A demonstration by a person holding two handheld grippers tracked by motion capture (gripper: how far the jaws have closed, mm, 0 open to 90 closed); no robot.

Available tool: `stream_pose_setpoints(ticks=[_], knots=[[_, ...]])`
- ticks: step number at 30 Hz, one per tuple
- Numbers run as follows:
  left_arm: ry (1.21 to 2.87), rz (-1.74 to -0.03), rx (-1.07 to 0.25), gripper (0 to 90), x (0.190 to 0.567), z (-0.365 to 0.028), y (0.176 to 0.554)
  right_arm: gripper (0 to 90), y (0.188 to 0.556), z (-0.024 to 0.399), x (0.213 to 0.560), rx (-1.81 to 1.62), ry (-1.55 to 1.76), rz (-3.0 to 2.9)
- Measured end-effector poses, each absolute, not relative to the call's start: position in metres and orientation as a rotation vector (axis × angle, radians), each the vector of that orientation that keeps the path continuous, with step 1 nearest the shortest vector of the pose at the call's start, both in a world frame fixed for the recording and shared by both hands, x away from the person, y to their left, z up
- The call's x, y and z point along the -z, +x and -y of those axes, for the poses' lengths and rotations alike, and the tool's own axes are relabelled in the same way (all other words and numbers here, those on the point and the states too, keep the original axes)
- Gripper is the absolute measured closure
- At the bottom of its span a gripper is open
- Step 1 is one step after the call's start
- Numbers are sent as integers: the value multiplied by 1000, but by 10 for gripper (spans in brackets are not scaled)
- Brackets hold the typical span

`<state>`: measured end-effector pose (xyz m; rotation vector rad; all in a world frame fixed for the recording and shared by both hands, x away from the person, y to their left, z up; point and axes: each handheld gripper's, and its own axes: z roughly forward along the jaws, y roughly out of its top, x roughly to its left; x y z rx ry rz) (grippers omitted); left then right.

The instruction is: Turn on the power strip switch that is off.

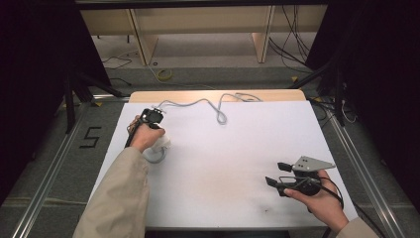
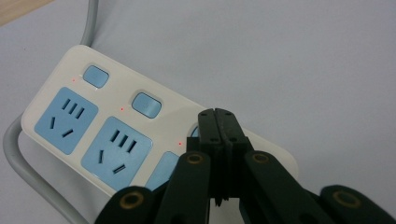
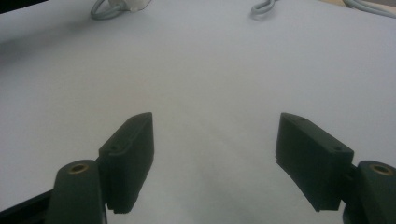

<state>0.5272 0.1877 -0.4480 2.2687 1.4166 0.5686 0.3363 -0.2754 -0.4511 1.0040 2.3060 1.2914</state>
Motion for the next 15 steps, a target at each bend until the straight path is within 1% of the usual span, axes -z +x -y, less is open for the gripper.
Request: stream_pose_setpoints(ticks=[15], knots=[[2276, -1410, -559, 900, 449, -188, 528, 286, 336, 275, 451, -1296, 1003, -2306]])
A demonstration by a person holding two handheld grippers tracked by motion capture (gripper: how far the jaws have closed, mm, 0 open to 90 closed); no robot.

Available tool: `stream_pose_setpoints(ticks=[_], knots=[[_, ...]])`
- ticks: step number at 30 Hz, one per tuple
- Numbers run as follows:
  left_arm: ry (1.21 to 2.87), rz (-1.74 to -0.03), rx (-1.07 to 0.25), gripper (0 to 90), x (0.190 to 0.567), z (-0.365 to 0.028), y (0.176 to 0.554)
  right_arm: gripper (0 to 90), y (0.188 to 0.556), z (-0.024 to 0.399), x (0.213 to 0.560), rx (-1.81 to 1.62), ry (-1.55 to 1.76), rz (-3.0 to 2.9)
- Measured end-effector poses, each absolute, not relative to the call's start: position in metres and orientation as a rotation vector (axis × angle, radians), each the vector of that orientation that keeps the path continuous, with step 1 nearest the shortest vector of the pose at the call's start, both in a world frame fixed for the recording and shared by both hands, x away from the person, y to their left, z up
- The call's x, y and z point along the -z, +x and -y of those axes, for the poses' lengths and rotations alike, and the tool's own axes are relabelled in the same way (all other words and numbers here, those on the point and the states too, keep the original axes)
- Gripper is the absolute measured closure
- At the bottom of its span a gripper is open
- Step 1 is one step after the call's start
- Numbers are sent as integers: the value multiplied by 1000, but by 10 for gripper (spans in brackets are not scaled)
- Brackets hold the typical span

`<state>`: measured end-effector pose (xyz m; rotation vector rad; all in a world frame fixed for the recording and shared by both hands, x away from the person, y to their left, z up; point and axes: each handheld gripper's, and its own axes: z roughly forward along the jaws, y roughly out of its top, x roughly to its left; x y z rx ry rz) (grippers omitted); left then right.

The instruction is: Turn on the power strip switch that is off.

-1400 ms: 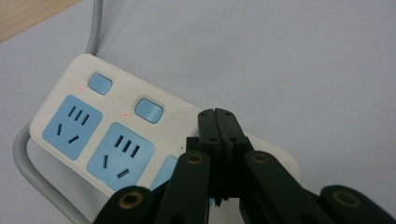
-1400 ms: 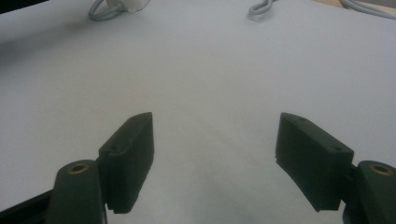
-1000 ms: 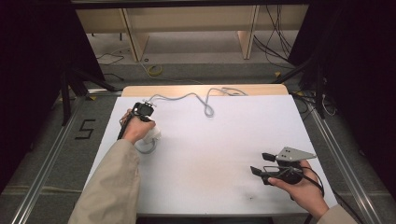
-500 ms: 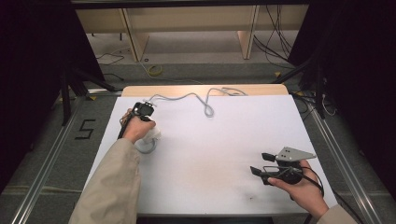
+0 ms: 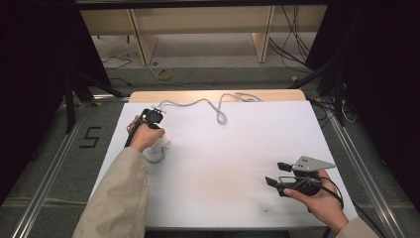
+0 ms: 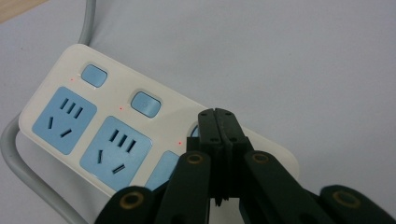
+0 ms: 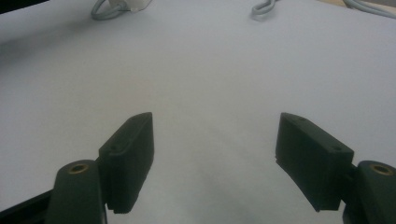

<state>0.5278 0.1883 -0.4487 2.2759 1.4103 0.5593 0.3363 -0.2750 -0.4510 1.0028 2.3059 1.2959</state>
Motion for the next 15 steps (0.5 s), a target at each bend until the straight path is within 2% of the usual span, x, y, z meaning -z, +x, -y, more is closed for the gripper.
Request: stream_pose_setpoints(ticks=[15], knots=[[2284, -1378, -564, 900, 449, -189, 526, 286, 337, 276, 451, -1294, 1005, -2305]])
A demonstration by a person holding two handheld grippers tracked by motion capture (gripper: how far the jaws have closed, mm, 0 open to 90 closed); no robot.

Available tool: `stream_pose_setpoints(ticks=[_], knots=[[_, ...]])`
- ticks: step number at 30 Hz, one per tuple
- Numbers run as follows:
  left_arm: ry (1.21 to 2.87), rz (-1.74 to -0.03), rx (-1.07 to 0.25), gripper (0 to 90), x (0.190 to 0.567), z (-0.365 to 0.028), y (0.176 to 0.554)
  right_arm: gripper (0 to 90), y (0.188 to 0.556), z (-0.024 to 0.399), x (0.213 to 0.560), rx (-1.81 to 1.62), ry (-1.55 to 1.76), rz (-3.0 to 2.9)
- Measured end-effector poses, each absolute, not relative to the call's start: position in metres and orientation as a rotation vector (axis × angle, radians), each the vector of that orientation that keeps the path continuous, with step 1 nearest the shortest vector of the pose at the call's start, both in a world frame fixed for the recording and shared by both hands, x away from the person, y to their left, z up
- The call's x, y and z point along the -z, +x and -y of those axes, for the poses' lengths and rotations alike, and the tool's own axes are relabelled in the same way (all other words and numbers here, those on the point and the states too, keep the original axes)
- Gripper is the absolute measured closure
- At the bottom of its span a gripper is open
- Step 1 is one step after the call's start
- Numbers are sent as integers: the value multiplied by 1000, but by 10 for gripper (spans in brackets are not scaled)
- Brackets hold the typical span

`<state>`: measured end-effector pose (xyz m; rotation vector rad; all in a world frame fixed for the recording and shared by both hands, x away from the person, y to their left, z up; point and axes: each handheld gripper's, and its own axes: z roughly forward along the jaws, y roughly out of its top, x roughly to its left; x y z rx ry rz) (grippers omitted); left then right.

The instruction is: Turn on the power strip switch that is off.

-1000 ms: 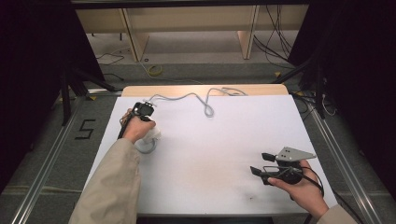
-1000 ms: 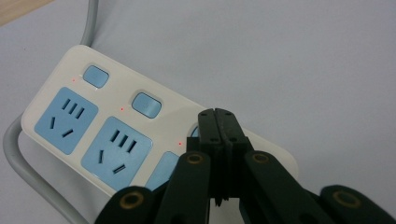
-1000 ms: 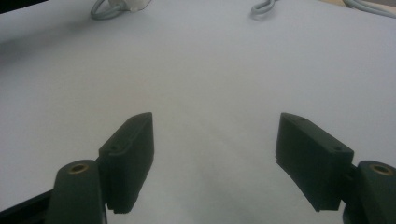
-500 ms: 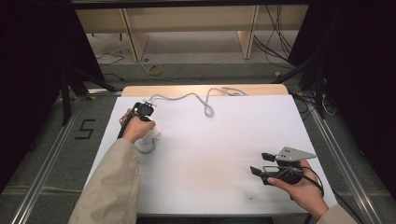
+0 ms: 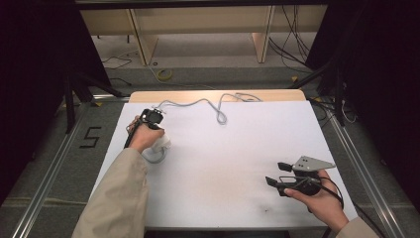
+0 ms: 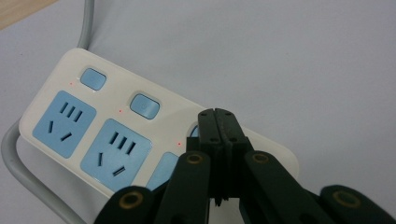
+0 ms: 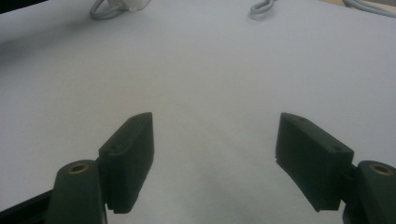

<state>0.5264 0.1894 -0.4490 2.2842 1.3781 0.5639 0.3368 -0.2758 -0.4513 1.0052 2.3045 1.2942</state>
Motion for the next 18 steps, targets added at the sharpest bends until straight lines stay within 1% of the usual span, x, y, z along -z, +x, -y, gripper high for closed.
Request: stream_pose_setpoints(ticks=[14, 18], knots=[[2289, -1356, -579, 899, 448, -189, 526, 287, 337, 276, 451, -1294, 1011, -2304], [2279, -1347, -603, 897, 447, -189, 524, 286, 337, 276, 451, -1293, 1011, -2304]])
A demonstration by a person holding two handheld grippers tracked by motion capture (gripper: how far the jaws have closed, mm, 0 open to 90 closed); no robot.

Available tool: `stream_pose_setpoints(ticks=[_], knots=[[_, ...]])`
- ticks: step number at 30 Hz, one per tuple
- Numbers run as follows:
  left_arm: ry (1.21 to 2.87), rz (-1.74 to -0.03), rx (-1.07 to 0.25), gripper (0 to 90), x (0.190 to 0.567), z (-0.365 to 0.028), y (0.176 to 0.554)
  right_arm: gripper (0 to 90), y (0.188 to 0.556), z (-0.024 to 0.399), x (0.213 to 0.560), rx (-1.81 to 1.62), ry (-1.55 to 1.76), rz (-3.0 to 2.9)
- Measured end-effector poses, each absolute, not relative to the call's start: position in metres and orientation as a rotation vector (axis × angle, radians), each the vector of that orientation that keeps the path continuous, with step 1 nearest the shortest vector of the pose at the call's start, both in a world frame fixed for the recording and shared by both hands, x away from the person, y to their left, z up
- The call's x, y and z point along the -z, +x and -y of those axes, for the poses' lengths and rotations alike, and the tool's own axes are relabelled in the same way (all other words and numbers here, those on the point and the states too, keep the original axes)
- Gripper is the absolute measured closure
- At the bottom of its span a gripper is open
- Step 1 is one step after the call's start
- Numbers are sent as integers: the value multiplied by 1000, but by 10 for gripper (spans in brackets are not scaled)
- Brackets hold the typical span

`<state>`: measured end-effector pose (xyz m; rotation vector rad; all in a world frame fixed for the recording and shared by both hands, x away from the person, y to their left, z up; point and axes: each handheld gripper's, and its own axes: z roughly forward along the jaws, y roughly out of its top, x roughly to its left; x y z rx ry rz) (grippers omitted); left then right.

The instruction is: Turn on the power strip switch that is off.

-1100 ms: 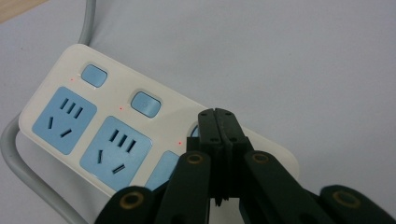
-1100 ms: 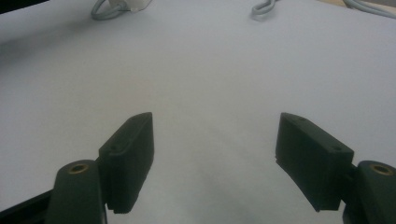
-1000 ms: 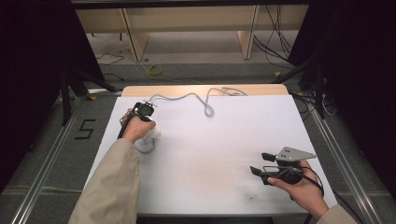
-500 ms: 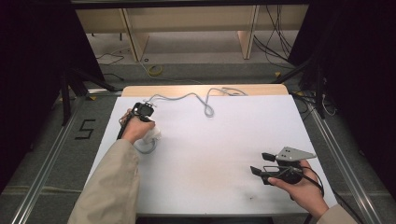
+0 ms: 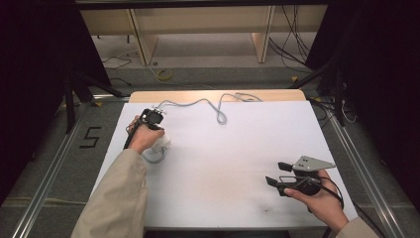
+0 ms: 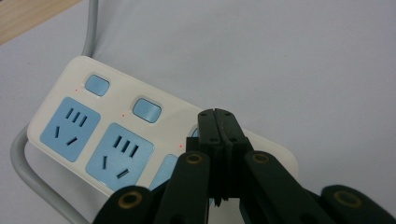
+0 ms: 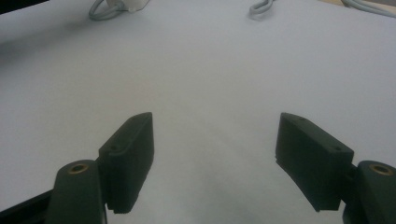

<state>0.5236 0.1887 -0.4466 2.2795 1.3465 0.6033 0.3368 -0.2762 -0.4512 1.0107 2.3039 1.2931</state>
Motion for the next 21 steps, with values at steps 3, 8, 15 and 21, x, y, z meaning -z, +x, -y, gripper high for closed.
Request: stream_pose_setpoints(ticks=[3, 8, 15, 21], knots=[[2247, -1343, -619, 897, 441, -190, 522, 287, 337, 276, 451, -1293, 1014, -2303], [2213, -1328, -614, 850, 434, -192, 517, 286, 337, 275, 451, -1290, 1010, -2304], [2187, -1306, -620, 813, 427, -194, 509, 287, 337, 275, 452, -1294, 1012, -2303], [2125, -1306, -637, 696, 424, -195, 502, 286, 337, 275, 452, -1295, 1018, -2304]])
